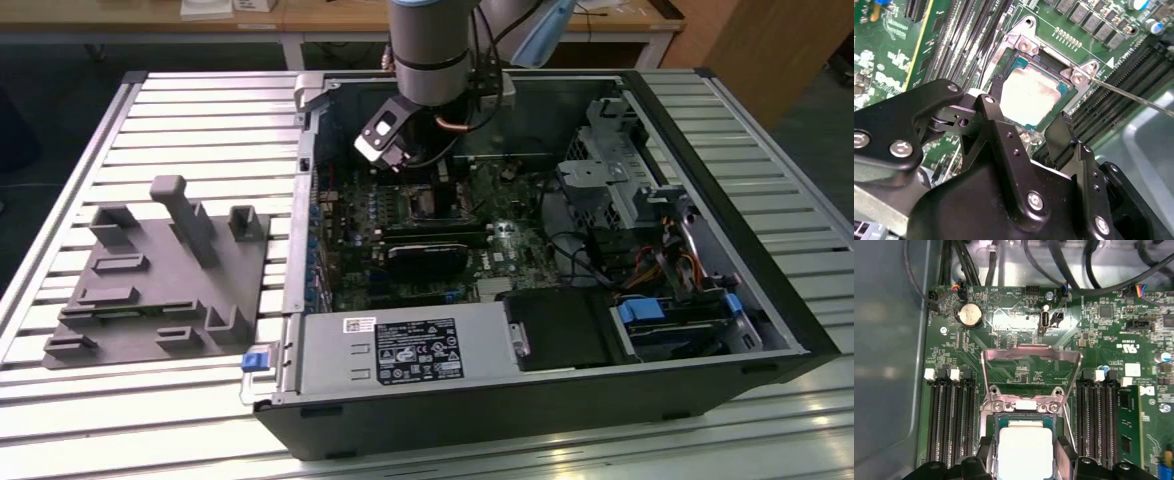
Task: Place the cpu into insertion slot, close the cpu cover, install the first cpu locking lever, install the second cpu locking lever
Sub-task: 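Place the cpu into insertion slot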
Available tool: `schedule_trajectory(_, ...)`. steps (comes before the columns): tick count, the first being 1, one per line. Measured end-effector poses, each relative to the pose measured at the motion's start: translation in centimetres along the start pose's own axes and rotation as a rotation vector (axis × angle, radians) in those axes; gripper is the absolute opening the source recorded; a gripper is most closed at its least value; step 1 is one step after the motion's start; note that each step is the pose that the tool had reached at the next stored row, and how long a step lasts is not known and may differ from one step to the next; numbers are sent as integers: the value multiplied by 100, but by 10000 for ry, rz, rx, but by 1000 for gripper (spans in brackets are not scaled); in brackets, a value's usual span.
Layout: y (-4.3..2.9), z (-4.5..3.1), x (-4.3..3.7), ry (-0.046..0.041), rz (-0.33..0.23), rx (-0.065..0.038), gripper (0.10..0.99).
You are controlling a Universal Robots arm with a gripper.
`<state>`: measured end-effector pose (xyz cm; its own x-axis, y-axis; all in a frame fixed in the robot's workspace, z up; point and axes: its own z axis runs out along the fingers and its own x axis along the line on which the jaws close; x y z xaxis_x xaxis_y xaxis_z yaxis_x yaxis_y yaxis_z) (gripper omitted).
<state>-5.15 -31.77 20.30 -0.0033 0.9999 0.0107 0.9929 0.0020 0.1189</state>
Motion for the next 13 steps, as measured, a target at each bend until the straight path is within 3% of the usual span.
schedule_trajectory(2,4,-36,0,-2,-1,2,616)
schedule_trajectory(9,4,-37,0,0,0,1,604)
schedule_trajectory(11,4,-37,1,1,0,0,475)
schedule_trajectory(12,4,-37,0,0,0,0,475)
schedule_trajectory(13,4,-37,0,0,0,0,420)
